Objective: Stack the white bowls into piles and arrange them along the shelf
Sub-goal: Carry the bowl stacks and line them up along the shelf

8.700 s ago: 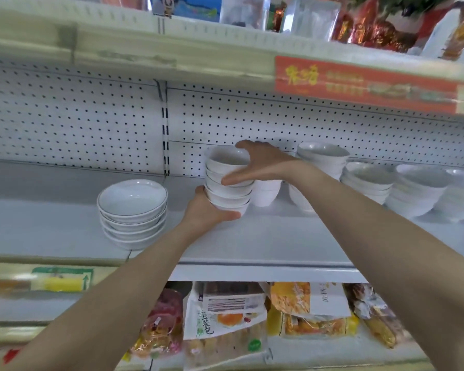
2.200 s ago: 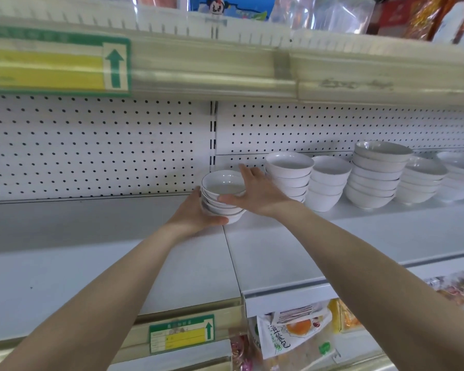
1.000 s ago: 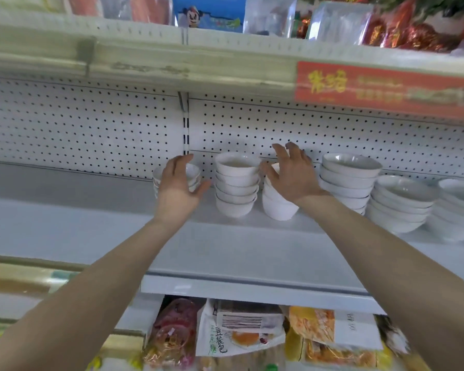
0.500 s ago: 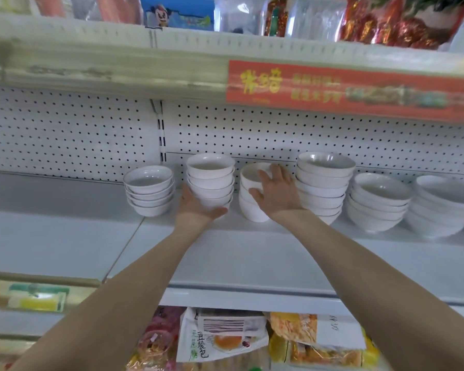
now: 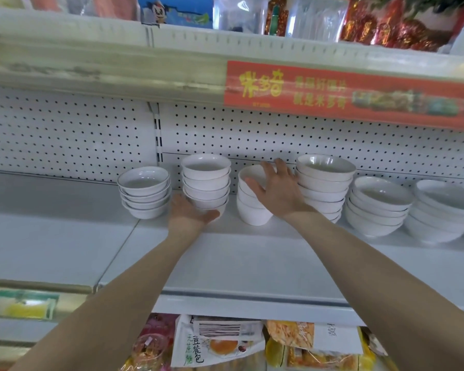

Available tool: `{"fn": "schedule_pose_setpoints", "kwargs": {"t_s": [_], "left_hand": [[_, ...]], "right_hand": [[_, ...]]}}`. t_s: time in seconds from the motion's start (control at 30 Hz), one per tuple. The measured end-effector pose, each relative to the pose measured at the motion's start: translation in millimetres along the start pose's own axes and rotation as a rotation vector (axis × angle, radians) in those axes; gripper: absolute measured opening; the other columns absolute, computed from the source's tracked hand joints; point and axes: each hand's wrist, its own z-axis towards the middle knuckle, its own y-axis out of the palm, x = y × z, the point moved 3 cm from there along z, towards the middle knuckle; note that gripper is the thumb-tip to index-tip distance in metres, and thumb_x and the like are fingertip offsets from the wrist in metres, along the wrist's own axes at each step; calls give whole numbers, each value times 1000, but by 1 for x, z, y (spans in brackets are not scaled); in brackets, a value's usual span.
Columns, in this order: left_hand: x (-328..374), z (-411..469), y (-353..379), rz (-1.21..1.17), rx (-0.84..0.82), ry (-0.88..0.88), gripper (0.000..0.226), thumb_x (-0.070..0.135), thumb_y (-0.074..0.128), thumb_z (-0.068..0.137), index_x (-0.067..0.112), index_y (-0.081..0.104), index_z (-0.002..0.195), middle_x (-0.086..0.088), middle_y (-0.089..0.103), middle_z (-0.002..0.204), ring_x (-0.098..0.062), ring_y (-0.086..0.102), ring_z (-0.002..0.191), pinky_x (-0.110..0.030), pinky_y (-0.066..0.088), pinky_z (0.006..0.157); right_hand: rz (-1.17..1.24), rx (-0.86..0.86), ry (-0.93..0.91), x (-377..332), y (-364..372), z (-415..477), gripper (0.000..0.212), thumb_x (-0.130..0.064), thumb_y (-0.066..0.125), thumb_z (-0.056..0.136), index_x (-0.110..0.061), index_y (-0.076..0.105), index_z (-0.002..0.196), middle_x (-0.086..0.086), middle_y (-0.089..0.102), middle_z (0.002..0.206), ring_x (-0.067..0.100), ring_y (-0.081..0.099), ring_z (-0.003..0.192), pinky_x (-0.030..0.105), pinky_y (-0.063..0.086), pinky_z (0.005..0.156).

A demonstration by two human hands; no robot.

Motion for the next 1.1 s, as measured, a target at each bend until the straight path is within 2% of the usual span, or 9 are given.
{"fn": "schedule_pose_setpoints", "kwargs": {"t_s": [0.13,0.2,0.27,0.4,0.53,0.67,0.87,1.03,1.1], "left_hand": [[-9,-27,11,135,8,7,77,39,86,69,-6,46,117,-20,51,118,-35,51,115,-38,43,93],[-5,-36,19,192,-38,82,65,38,83,72,-2,52,113,-16,58,113,-32,55,109,-36,44,88],[4,-40,30,150,-141,135,57,35,81,75,6,55,116,-8,63,112,-28,59,106,-33,47,87],[27,-39,63,134,-290,217,82,36,81,76,5,39,140,-9,52,134,-27,53,118,-33,43,95],[44,-28,86,41,-242,140,80,35,86,68,6,39,127,-5,54,128,-25,53,120,-30,41,87],[57,-13,96,37,-220,72,100,43,86,66,9,32,142,-3,48,142,-21,45,133,-29,37,97],[58,-10,96,78,-171,101,102,47,83,68,14,28,147,1,45,148,-19,43,136,-29,34,105],[54,-11,95,24,-152,88,97,48,86,62,18,38,141,4,54,140,-17,50,129,-29,41,101],[53,-10,96,16,-149,85,96,48,86,61,20,39,140,6,56,137,-16,51,128,-24,41,95]], "right_hand": [[33,-158,47,3,-5,10,86,-74,46,85,-21,26,151,15,35,146,35,35,135,45,28,110],[52,-238,74,4,-3,12,95,-79,48,80,-22,21,152,15,35,146,36,32,137,46,27,110],[65,-268,82,4,-1,14,98,-80,50,77,-23,19,151,16,35,146,36,31,138,47,28,110],[72,-252,92,6,2,16,97,-78,51,78,-21,20,151,18,34,145,37,30,137,47,29,109],[107,-206,96,7,8,17,98,-77,51,80,-18,20,152,21,37,142,38,32,134,47,29,108],[136,-166,74,10,11,16,99,-74,55,79,-15,22,151,21,40,137,38,36,129,46,32,105],[146,-177,50,10,8,14,98,-72,53,82,-16,18,154,21,36,143,36,32,134,44,30,108],[198,-170,47,12,5,9,94,-70,58,81,-18,23,152,19,39,140,35,34,133,43,30,108],[208,-166,53,12,5,8,92,-69,59,80,-19,27,150,19,40,138,35,35,132,43,30,108]]}}
